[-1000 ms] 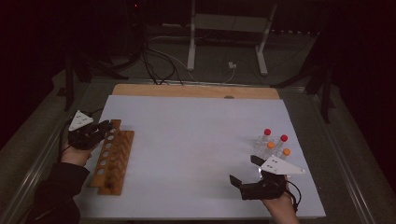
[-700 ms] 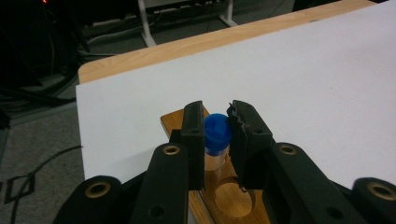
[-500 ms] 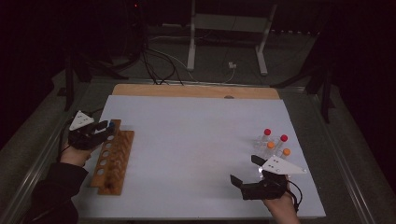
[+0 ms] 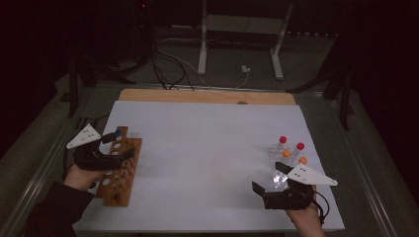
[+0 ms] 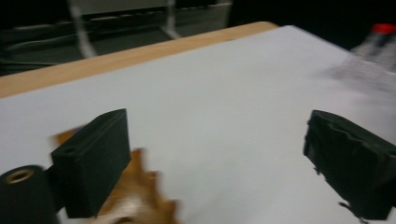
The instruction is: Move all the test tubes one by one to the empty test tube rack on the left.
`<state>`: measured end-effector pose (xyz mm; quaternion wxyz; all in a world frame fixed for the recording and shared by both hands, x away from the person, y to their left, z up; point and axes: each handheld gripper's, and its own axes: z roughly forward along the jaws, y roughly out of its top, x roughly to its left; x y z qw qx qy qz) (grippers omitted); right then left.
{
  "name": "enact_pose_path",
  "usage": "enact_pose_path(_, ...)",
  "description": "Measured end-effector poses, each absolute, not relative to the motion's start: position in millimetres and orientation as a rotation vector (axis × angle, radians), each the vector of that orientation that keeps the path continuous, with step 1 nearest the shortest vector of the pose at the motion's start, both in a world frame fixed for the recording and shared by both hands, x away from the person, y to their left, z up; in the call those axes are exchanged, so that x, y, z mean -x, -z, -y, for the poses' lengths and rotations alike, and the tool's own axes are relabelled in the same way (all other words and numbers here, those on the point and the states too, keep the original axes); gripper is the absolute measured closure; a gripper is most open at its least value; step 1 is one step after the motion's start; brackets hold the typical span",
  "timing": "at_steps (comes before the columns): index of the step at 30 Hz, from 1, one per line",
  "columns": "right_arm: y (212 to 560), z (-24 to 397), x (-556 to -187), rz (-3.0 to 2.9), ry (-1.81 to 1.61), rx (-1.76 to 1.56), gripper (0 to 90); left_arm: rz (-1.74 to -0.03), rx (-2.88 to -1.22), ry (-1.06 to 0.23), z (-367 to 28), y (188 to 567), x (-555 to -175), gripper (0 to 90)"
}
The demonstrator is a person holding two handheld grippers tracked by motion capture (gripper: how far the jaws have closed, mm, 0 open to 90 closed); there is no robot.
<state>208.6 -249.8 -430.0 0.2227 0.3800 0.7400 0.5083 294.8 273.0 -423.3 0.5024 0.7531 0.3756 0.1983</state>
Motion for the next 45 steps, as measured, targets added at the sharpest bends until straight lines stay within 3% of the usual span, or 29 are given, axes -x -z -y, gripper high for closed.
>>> enact_pose_path(8,428,260,-205,-2.0,-1.369,-1.059,0.0,-0.812,-1.847,-0.369,-242,434,-274,4.9)
enact_pose_path(20,433,298,-198,-1.891,-1.24,-1.162,0.1,-0.696,-1.914,-0.329,-209,453,-247,5.0)
enact_pose_path(27,446,313,-197,-1.866,-1.182,-1.24,7.1,-0.677,-1.923,-0.32,-205,457,-244,5.0)
enact_pose_path(36,461,315,-205,-1.921,-1.129,-1.313,41.9,-0.673,-1.932,-0.305,-205,460,-244,5.0)
enact_pose_path(45,470,313,-220,-1.938,-1.065,-1.378,61.6,-0.669,-1.941,-0.3,-203,462,-244,5.0)
